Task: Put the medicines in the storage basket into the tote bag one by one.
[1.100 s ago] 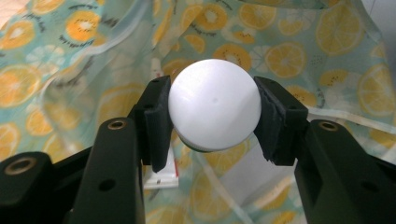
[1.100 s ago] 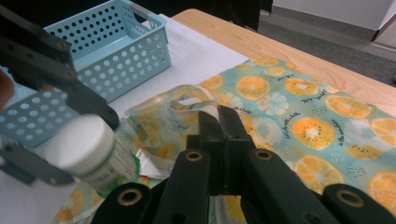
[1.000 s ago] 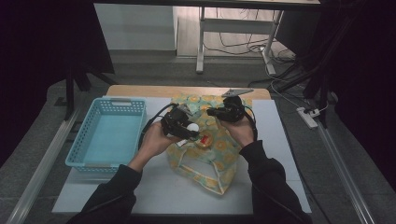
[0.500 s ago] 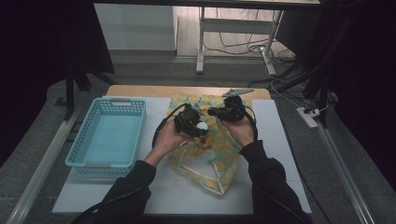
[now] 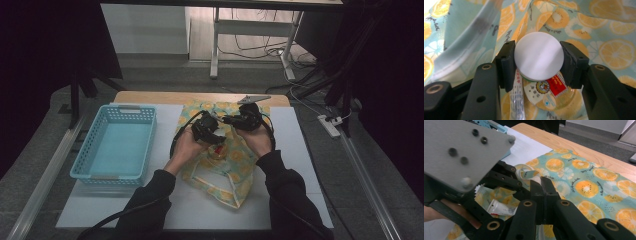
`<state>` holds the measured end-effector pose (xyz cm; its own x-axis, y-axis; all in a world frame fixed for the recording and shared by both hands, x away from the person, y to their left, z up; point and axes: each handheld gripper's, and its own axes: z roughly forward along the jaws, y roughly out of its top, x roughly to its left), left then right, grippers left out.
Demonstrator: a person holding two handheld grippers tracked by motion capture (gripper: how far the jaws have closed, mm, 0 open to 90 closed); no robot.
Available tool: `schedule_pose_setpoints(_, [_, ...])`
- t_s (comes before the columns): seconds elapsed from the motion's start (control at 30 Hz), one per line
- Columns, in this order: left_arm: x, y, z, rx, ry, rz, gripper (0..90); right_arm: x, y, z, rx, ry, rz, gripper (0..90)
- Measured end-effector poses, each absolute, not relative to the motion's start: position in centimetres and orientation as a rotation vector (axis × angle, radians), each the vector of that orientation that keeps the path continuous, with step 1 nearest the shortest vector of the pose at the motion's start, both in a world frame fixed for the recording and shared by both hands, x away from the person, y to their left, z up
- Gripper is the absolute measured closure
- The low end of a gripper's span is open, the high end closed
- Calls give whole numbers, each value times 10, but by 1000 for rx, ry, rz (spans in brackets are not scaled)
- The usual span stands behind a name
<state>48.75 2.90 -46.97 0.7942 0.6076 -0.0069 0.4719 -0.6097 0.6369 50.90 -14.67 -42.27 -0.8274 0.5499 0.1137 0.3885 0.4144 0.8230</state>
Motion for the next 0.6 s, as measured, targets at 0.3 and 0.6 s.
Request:
schedule_pose_setpoints(0.3, [487,28,-471,2323,793,309,389,509,-146,-425,833,2493,1375,900])
schedule_pose_setpoints(0.6, [480,36,-461,2287,781,266,277,509,-148,-424,828,2489,1379,900])
